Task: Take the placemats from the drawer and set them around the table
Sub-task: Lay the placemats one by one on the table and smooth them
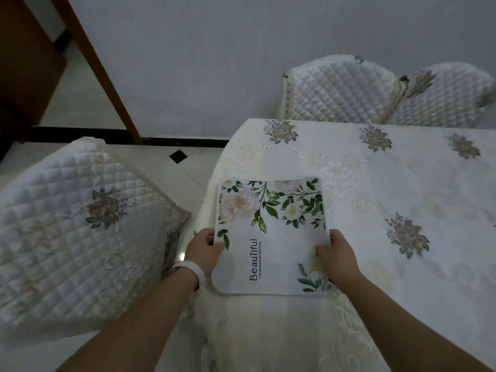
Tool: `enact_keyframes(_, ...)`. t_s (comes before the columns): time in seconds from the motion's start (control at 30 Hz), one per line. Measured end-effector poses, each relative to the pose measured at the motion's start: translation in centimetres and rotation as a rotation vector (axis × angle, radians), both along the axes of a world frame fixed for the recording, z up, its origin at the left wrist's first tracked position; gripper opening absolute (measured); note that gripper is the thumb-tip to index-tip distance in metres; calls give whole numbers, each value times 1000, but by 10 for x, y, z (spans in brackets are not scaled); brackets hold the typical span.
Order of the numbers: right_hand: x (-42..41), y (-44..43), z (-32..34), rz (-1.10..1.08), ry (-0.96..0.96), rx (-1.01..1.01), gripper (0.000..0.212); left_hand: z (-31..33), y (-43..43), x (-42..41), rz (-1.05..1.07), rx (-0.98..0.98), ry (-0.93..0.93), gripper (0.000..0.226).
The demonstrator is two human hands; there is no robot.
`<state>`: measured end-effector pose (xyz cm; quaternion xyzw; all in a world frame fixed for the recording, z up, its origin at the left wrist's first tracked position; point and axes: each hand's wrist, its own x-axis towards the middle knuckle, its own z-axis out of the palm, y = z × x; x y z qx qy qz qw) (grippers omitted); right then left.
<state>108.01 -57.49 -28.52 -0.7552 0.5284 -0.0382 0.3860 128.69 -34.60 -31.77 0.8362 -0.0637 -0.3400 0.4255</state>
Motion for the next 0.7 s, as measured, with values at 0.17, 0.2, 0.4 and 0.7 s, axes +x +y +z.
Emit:
enact_keyframes(0.17, -1, -2, -12, 12, 36, -137, 50, -3, -1, 2, 80, 3, -231, 34)
enact_keyframes(0.2, 2, -2, -14, 61, 59, -208, 55, -3, -4, 3, 36, 30, -312, 35)
enact_keyframes(0.4, 38, 0, -25, 525, 86, -383, 51, -10, -34, 11, -505, 184, -729, 58)
enact_keyframes(0.7, 108, 3, -60, 924, 210, -468, 61, -32, -105, 27, -832, 352, -862, 57)
